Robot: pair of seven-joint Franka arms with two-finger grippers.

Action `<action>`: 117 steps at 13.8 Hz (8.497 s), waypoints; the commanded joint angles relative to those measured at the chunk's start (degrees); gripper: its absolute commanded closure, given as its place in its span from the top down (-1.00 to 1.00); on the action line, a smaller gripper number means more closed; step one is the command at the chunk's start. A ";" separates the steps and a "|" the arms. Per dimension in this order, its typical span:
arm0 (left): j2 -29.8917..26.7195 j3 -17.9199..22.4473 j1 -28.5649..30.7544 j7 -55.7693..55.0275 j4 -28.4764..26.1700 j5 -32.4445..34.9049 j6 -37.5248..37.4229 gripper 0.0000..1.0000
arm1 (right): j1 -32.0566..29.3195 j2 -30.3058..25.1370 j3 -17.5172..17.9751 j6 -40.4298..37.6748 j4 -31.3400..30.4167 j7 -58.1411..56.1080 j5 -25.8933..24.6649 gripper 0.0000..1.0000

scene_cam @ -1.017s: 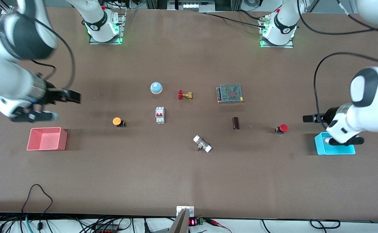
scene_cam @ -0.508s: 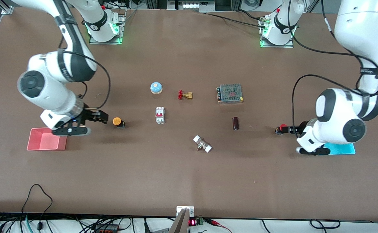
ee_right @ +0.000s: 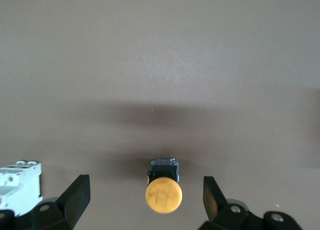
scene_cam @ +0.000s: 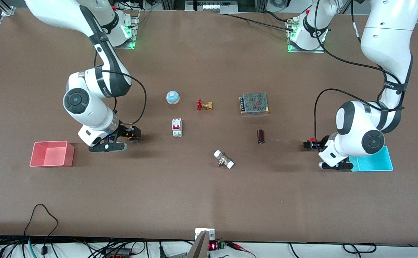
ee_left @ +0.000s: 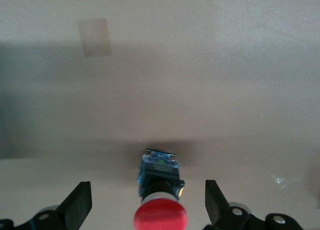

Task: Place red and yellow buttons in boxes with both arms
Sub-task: 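Lower and close the right gripper on the yellow button while the left grips red, then carry the yellow button to the pink box while the left gripper carries red to cyan, then lower the red button into the cyan box and open the left gripper, then lower the yellow button into the pink box and open the right gripper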

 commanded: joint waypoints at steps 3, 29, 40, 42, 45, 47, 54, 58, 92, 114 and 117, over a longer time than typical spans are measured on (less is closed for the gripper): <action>-1.90 0.35 -0.53 0.95 -4.43 -2.15 3.07 1.00 | -0.49 -0.28 -0.23 5.97 -4.03 -2.68 -0.45 1.00; -4.01 1.32 -1.50 7.19 -7.78 -1.53 6.84 -0.49 | -0.40 2.98 -0.23 11.95 -7.55 -6.01 -0.89 -0.47; -11.14 3.78 13.43 8.07 -3.12 4.35 7.29 -0.61 | -13.13 -6.95 -3.13 -12.31 5.99 -33.07 1.47 -0.52; -9.64 3.78 14.85 8.59 -3.21 4.18 7.47 -0.61 | -15.42 -6.52 -3.13 -11.96 7.91 -35.98 2.62 -0.52; -5.61 3.78 15.55 11.05 -0.41 3.92 7.99 -0.61 | -17.71 -5.02 -3.22 -7.41 9.24 -40.37 2.27 -0.52; -4.19 3.78 15.64 11.76 0.30 3.57 8.08 -0.61 | -19.64 -3.62 -3.13 -3.80 9.24 -43.62 2.10 -0.52; -1.46 3.69 15.38 13.70 7.34 3.04 6.77 -0.79 | -23.08 1.12 -3.13 5.26 9.24 -50.57 2.27 -0.52; -0.93 3.78 15.46 13.35 7.42 0.14 -2.19 -0.82 | -24.84 3.59 -3.13 9.66 8.89 -53.57 2.71 -0.52; -19.81 3.78 3.33 5.17 7.60 -1.10 -12.47 1.00 | -25.81 7.81 -3.05 19.77 0.45 -53.48 5.61 -0.50; -30.03 1.32 4.13 -2.21 10.67 1.72 -28.13 1.00 | -25.81 8.60 -3.05 19.77 0.45 -53.66 11.49 -0.48; -30.03 1.32 4.13 -1.86 10.68 1.90 -29.36 1.00 | -25.81 8.78 -3.05 19.77 0.45 -53.66 11.50 -0.46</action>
